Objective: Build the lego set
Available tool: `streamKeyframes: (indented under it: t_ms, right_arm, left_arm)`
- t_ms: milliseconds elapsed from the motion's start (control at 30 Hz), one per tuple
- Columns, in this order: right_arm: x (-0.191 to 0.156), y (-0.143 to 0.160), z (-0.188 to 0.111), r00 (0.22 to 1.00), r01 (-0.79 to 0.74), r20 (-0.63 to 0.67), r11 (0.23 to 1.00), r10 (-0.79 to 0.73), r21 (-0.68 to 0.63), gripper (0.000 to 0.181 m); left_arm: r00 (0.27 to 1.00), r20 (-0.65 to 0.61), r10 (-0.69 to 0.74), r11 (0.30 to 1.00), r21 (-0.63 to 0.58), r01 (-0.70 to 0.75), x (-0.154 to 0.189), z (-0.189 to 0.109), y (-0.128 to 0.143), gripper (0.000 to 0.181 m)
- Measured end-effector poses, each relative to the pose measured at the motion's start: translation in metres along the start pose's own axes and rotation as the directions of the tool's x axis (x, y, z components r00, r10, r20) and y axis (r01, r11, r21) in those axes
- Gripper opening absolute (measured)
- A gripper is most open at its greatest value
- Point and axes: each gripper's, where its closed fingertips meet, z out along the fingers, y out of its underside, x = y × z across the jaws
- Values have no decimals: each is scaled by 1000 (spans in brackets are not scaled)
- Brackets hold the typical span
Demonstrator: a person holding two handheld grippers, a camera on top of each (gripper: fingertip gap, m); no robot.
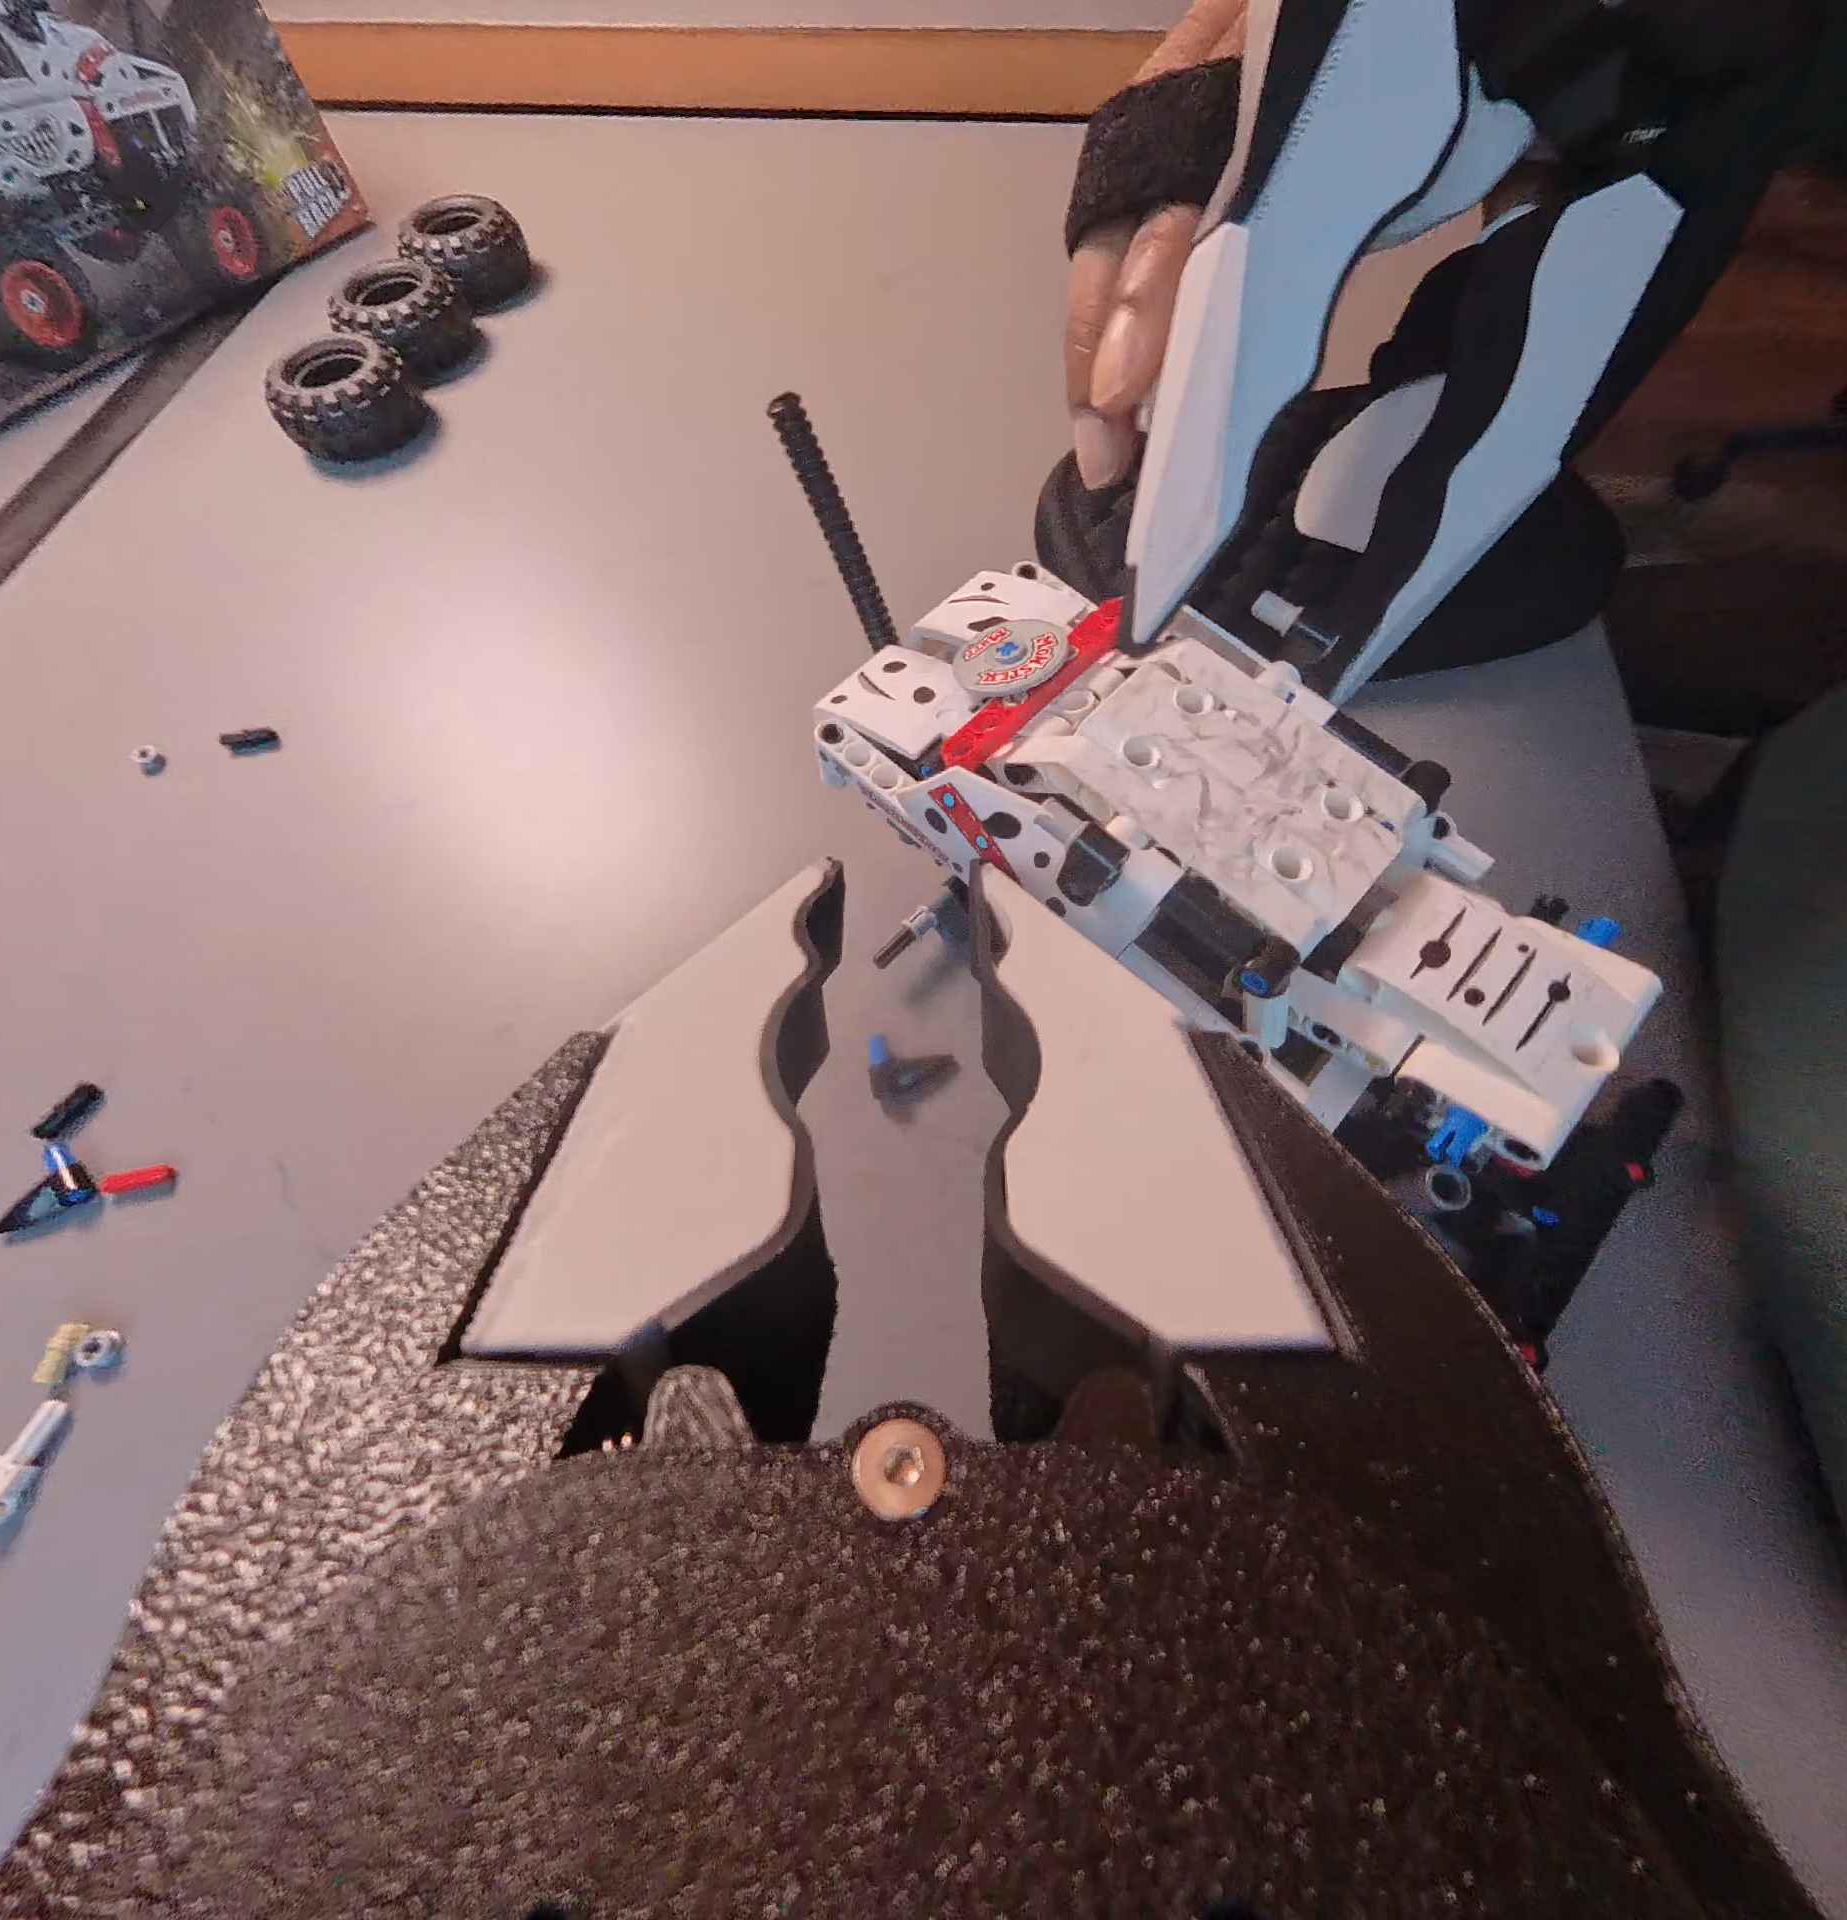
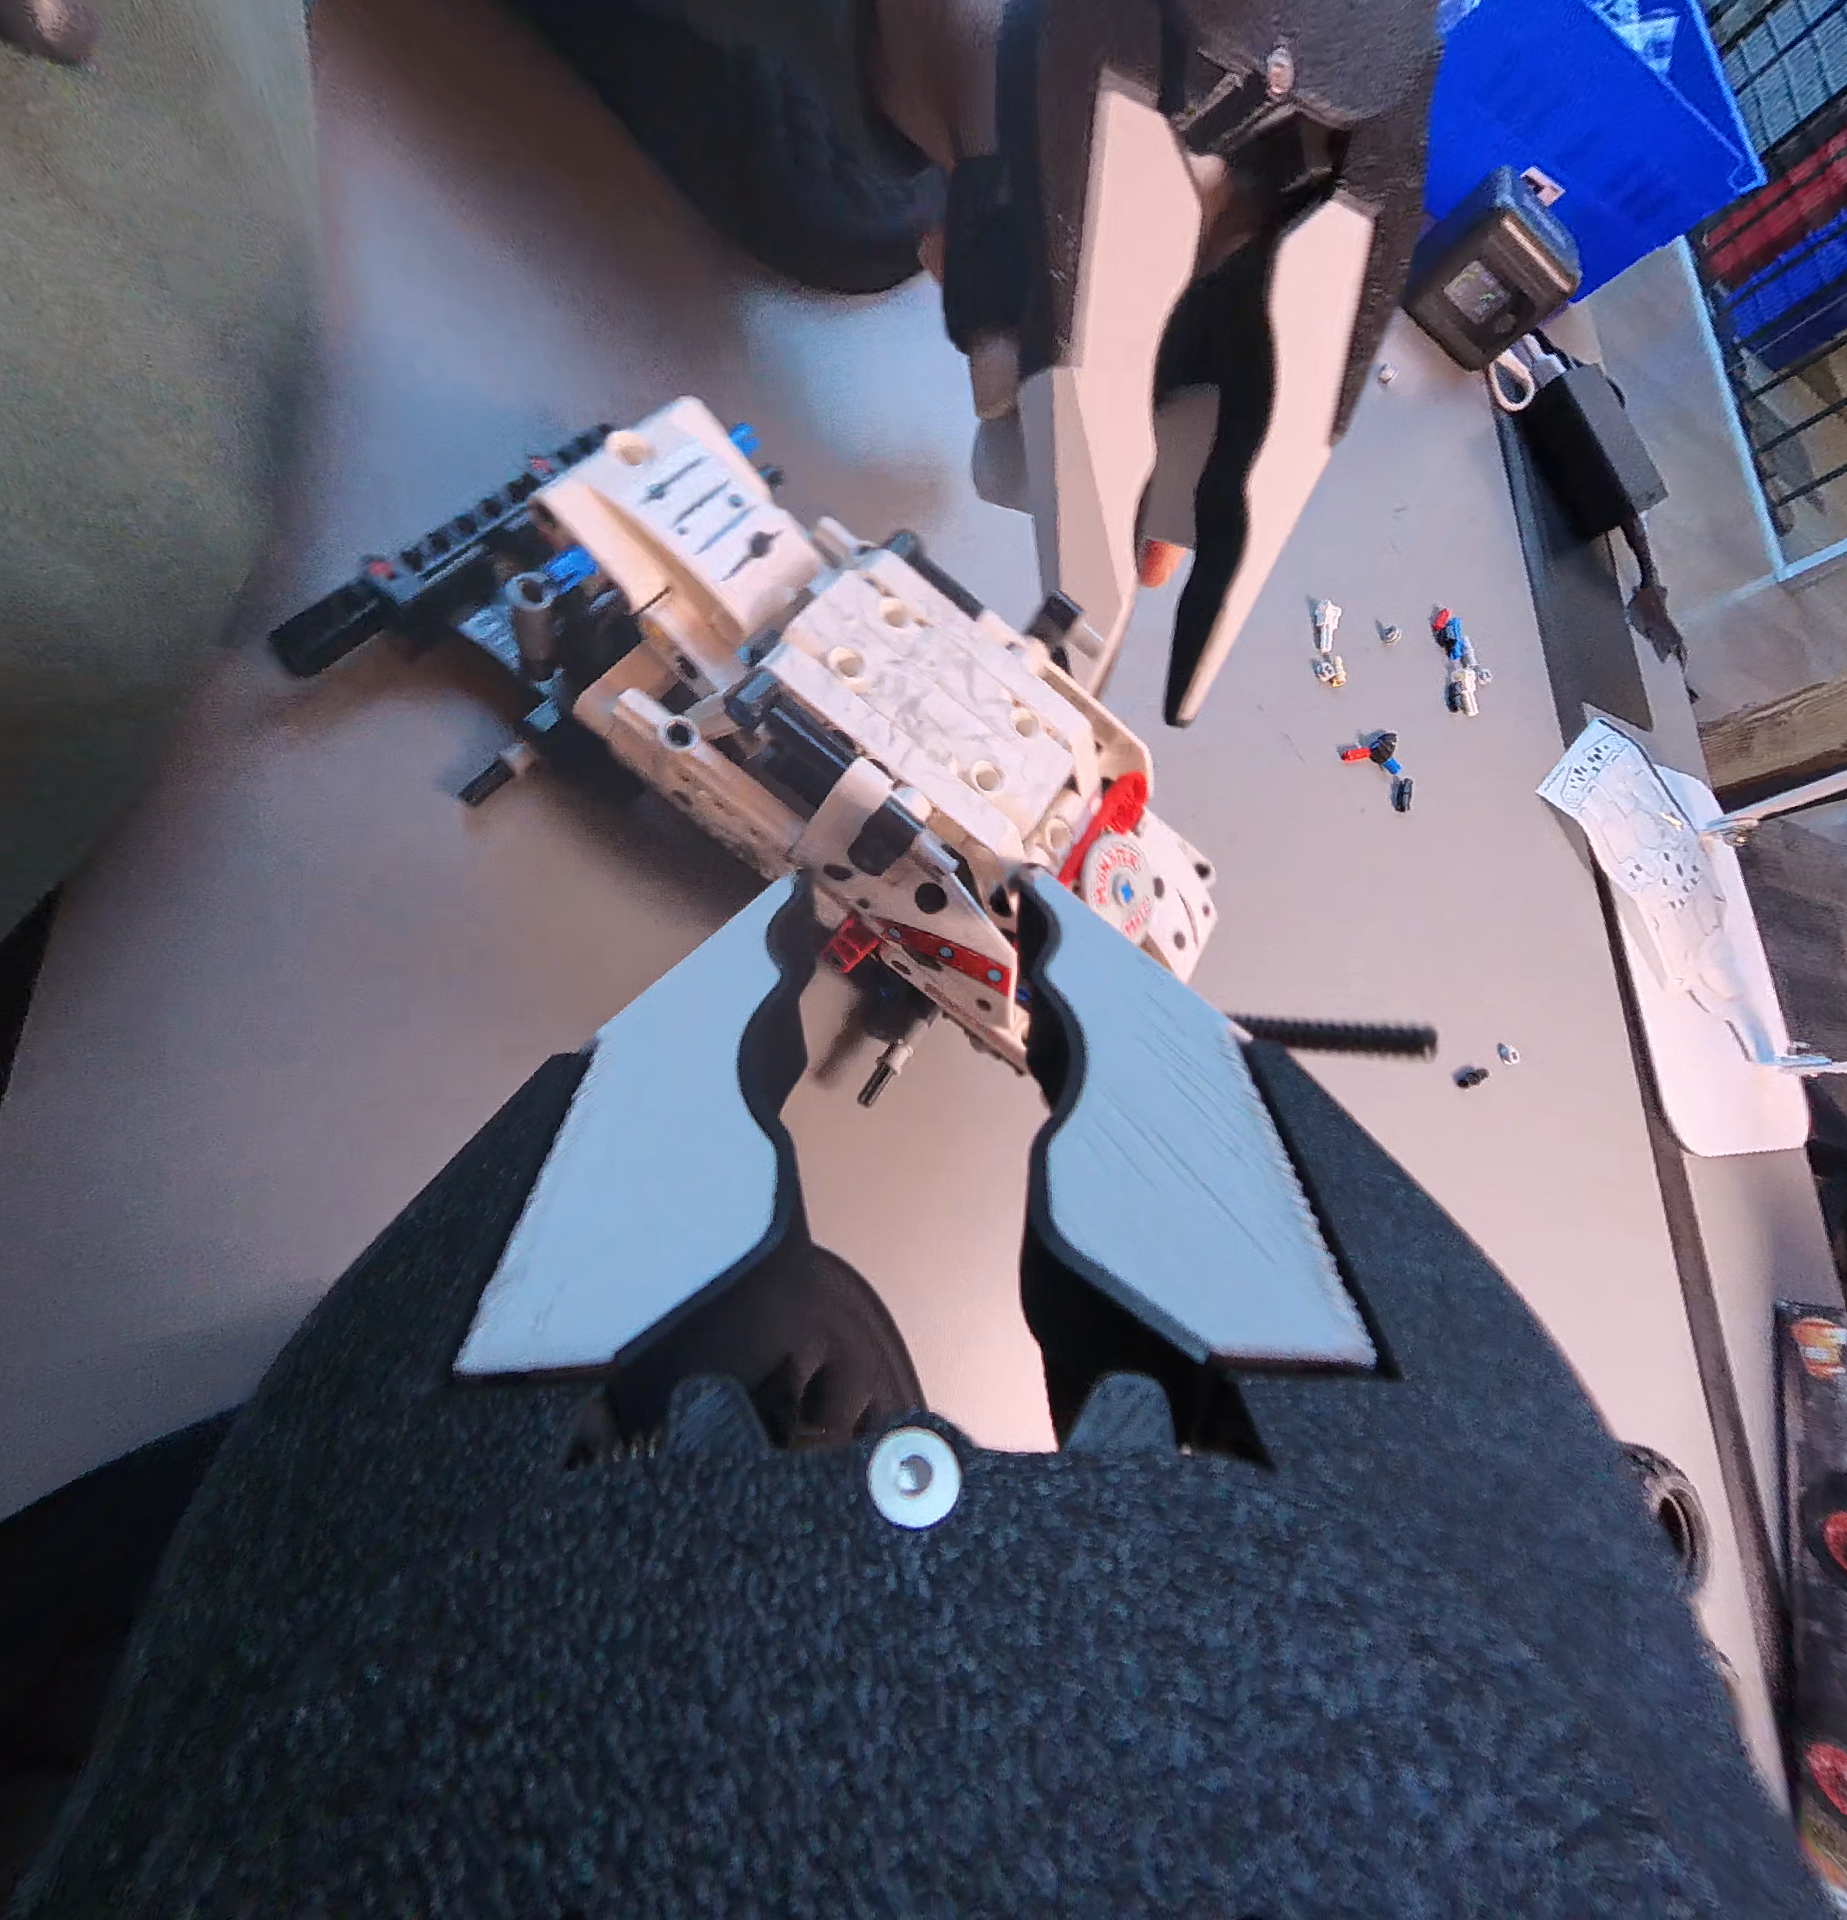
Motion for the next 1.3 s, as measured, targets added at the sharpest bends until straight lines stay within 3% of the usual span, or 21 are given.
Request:
streamKeyframes:
  t_ms: [167, 300, 667, 833, 1000, 1133, 1200, 1300]
  right_arm:
    - [6, 12, -11, 997, 61, -41, 994, -65, -88, 28]
    - [17, 30, -23, 991, 109, -63, 978, -122, -178, 20]
    - [93, 92, -33, 966, 205, -81, 916, -246, -344, 17]
    - [128, 110, -26, 905, 386, -3, 822, -426, -418, 17]
    - [165, 123, -13, 786, 575, 84, 674, -613, -464, 17]
    - [192, 130, -3, 722, 633, 94, 600, -685, -488, 18]
    - [201, 128, -4, 752, 584, 32, 642, -659, -497, 23]
    - [198, 120, -16, 857, 405, -129, 806, -499, -431, 28]
  left_arm:
    - [993, 94, 70, 998, -13, -69, -8, 14, -13, 26]
    - [987, 145, 74, 997, -15, -73, -20, 9, -16, 30]
    - [950, 311, 29, 997, -82, -4, -72, -16, 18, 31]
    - [922, 384, -44, 993, -87, 84, -104, -23, 42, 34]
    - [876, 462, -136, 974, -101, 204, -149, -30, 70, 36]
    - [851, 508, -130, 970, -115, 216, -187, -32, 78, 36]
    - [852, 508, -130, 969, -117, 217, -200, -29, 76, 35]
    - [884, 446, -141, 967, -129, 219, -206, -17, 71, 27]
